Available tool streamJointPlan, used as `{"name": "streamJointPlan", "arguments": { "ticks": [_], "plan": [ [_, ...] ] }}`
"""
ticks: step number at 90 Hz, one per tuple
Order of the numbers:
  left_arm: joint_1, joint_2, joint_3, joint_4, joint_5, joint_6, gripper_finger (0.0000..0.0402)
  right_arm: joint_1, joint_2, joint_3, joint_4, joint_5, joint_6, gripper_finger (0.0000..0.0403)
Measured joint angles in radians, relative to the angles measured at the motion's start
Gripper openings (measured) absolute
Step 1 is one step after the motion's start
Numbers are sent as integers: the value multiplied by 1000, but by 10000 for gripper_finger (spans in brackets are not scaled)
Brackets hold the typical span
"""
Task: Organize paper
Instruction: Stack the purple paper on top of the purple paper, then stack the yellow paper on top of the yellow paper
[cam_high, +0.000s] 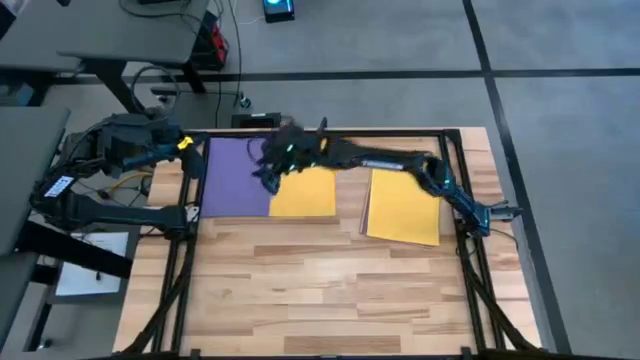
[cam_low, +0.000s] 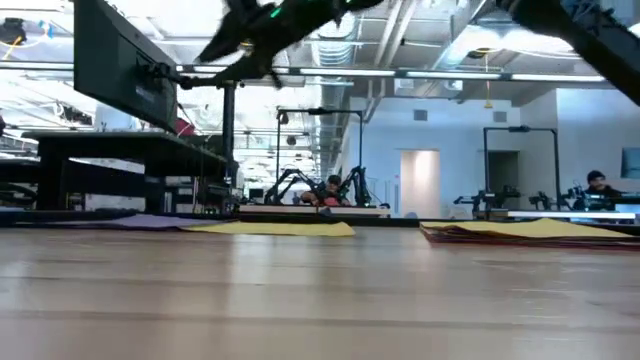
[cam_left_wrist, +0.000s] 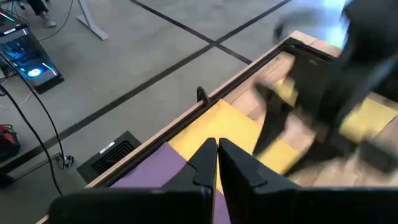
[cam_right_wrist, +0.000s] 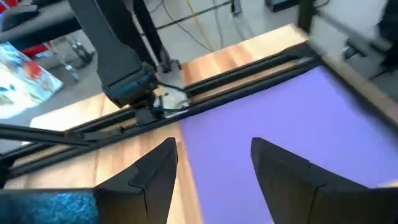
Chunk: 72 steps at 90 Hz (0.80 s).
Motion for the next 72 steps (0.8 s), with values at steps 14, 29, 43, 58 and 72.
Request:
{"name": "streamJointPlan", "arguments": {
  "ticks": [14,29,43,58,72],
  "plan": [
    [0,65,2,13,108,60,0,-48,-287,6,-243,11,-75,194],
    [0,237,1,8,163,83,0,-69,-502,4,-651,176,-69,194],
    [0,414,1,8,232,115,0,-66,-566,-15,-1034,330,65,194],
    [-10,613,0,79,333,103,0,-47,-663,-313,-990,361,263,194],
    [-32,754,0,268,393,101,0,-11,-771,-718,-856,350,394,194]
  ]
}}
